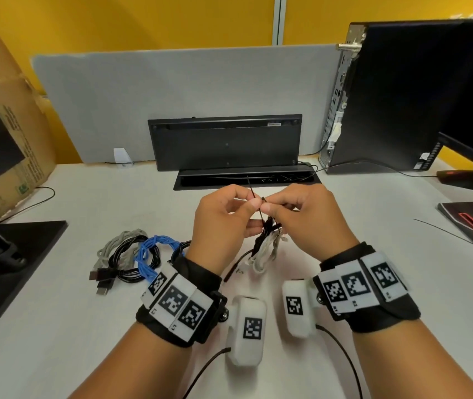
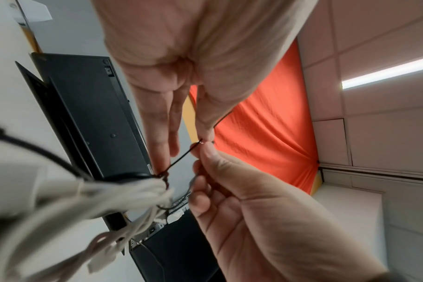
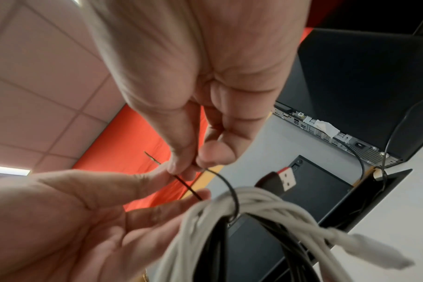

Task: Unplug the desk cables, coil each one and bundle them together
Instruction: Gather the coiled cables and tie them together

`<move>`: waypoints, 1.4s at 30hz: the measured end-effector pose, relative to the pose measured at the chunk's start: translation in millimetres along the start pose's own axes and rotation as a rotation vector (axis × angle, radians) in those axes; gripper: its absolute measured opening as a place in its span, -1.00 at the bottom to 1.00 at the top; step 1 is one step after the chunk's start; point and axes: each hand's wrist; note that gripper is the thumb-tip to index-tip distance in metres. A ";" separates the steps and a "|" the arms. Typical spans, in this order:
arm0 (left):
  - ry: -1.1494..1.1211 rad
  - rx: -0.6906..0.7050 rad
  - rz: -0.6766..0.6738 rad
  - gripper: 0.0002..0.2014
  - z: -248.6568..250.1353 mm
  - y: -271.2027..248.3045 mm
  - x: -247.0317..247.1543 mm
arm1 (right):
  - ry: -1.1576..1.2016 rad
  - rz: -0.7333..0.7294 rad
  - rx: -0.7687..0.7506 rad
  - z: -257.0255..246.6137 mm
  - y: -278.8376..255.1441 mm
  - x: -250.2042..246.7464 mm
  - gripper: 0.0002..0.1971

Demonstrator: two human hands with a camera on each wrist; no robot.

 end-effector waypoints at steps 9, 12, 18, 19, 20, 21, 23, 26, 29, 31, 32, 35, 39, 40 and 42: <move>-0.019 -0.014 -0.045 -0.91 4.7 1.8 -5.9 | -0.033 -0.015 -0.066 4.1 0.0 5.0 -0.88; 0.126 -0.007 -0.126 -0.85 9.4 7.6 -15.9 | -0.065 -0.015 -0.076 7.1 -0.9 4.5 -0.88; 0.745 -0.090 -0.216 -0.78 12.4 36.0 -62.1 | -0.031 -0.027 -0.065 15.6 0.6 2.0 -0.84; 0.871 -0.100 -0.217 -0.77 10.7 40.4 -68.5 | -0.034 -0.036 -0.063 16.3 0.8 1.5 -0.82; 1.001 -0.113 -0.217 -0.76 8.0 44.3 -73.6 | -0.040 -0.049 -0.056 16.6 0.8 1.1 -0.81; 1.115 -0.133 -0.222 -0.74 4.7 47.9 -77.4 | -0.050 -0.061 -0.046 16.6 0.6 0.7 -0.80; 1.278 -0.190 -0.271 -0.73 -4.0 53.5 -81.5 | -0.077 -0.078 -0.038 15.3 0.0 0.1 -0.81; 1.423 -0.259 -0.371 -0.76 -17.4 57.2 -81.5 | -0.083 -0.096 -0.038 13.0 -2.1 0.4 -0.79; 1.502 -0.265 -0.412 -0.86 -26.8 59.7 -78.5 | -0.085 -0.123 -0.021 11.7 -3.4 1.2 -0.78; 1.511 -0.262 -0.408 -0.93 -29.2 61.6 -77.4 | -0.089 -0.129 -0.009 10.7 -3.6 0.9 -0.80; 1.503 -0.254 -0.399 -0.90 -29.5 62.6 -77.3 | -0.091 -0.130 -0.003 10.7 -3.9 0.5 -0.81; 1.362 -0.216 -0.320 -0.88 -23.8 65.3 -79.1 | -0.090 -0.137 0.016 11.5 -4.6 -0.5 -0.81; 0.880 -0.206 -0.188 -0.79 -6.5 64.1 -71.4 | -0.082 -0.151 0.038 10.1 -4.6 -0.6 -0.81; 0.755 -0.205 -0.160 -0.78 -1.6 60.8 -66.7 | -0.088 -0.153 0.040 9.9 -4.5 -0.1 -0.81; 0.497 -0.189 -0.107 -0.79 6.9 50.6 -57.4 | -0.095 -0.156 0.048 9.0 -4.2 0.9 -0.80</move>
Point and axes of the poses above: each hand's wrist, its own y-axis towards the middle knuckle, its own x-axis out of the palm, z = x × y, and after that the axes turned 3 degrees about z, right-handed
